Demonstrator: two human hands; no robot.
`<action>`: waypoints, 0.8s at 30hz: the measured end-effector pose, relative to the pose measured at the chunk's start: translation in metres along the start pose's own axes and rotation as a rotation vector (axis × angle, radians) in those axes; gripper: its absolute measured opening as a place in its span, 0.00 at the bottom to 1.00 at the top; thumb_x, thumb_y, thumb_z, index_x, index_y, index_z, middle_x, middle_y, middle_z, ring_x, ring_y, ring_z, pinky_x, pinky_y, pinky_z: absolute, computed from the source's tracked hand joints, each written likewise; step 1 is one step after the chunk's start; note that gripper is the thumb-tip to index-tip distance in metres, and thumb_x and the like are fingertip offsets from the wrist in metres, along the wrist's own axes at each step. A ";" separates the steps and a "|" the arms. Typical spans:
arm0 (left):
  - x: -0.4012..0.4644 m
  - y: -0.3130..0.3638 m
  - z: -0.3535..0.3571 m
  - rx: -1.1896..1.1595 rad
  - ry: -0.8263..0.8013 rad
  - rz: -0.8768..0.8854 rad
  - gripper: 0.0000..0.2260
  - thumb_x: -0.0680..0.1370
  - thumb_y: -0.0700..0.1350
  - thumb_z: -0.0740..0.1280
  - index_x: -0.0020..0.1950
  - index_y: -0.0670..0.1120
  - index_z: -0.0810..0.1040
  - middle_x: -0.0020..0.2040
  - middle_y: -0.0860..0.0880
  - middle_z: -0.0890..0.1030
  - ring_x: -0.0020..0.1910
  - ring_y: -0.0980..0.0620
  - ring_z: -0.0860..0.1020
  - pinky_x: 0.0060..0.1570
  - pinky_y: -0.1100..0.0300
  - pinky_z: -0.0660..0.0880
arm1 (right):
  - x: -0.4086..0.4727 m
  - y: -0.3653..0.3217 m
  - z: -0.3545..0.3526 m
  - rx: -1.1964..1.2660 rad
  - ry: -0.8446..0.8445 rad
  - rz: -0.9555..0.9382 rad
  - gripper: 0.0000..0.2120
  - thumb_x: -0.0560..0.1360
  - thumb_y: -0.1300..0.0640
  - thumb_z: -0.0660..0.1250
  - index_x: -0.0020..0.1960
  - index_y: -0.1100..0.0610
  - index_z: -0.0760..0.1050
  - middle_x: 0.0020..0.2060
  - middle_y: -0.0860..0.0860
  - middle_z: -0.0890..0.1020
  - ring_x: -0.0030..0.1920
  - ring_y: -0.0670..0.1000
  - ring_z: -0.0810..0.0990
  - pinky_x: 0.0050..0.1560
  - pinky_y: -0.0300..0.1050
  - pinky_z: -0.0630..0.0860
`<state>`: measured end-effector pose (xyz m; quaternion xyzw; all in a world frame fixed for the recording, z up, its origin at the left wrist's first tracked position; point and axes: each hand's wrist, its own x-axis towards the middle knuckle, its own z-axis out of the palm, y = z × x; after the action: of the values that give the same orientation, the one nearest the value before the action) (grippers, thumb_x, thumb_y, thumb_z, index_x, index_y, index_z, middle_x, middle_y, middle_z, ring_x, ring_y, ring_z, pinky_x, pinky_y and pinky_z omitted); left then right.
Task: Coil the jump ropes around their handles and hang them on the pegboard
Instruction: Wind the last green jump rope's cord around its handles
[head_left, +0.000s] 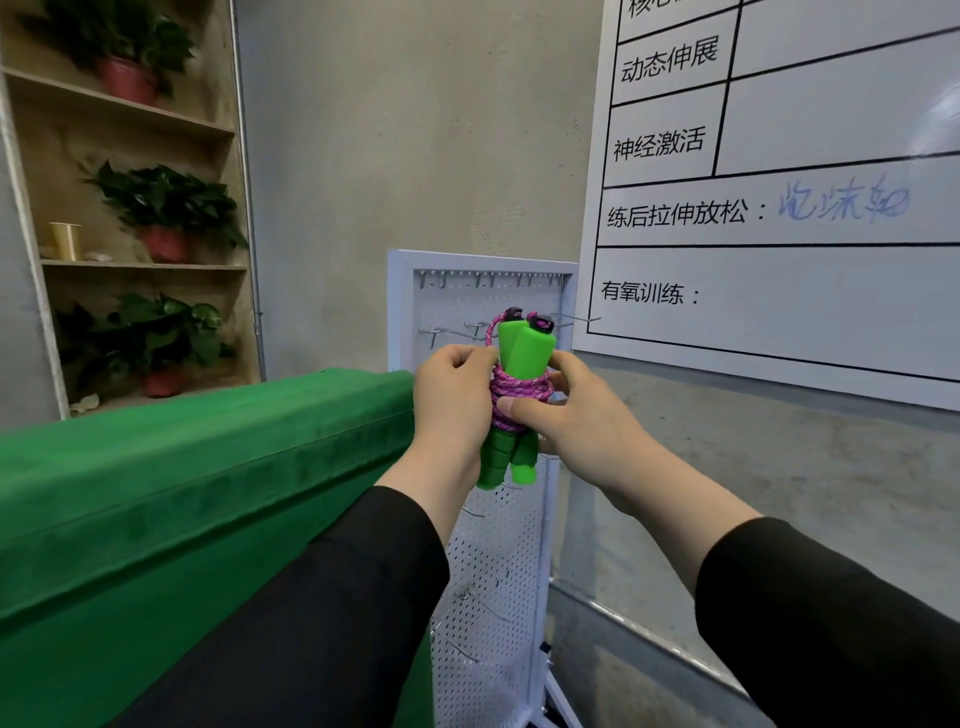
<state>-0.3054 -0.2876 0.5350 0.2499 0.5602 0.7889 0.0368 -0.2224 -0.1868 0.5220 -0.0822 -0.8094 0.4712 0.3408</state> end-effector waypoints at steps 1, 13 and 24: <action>0.001 -0.001 0.001 -0.007 0.002 -0.010 0.06 0.80 0.41 0.66 0.43 0.43 0.79 0.36 0.48 0.80 0.35 0.51 0.77 0.36 0.56 0.75 | 0.001 0.000 0.001 -0.003 -0.002 0.002 0.33 0.62 0.38 0.75 0.65 0.41 0.73 0.57 0.44 0.81 0.56 0.48 0.83 0.60 0.59 0.79; 0.006 -0.026 0.003 -0.048 0.070 -0.031 0.10 0.82 0.45 0.63 0.48 0.42 0.82 0.43 0.42 0.84 0.40 0.48 0.80 0.40 0.52 0.77 | 0.014 0.008 0.012 -0.088 -0.004 0.039 0.26 0.73 0.51 0.76 0.68 0.48 0.72 0.50 0.41 0.80 0.48 0.44 0.83 0.52 0.48 0.81; -0.033 -0.055 -0.008 0.092 -0.014 0.059 0.32 0.83 0.66 0.48 0.83 0.52 0.57 0.83 0.55 0.57 0.81 0.58 0.53 0.81 0.52 0.52 | 0.029 0.016 0.050 -0.305 0.129 -0.035 0.26 0.72 0.41 0.74 0.67 0.45 0.72 0.56 0.48 0.80 0.55 0.47 0.81 0.56 0.47 0.77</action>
<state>-0.2923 -0.2856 0.4713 0.2731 0.5882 0.7612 0.0058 -0.2789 -0.2002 0.5066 -0.1487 -0.8493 0.3307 0.3838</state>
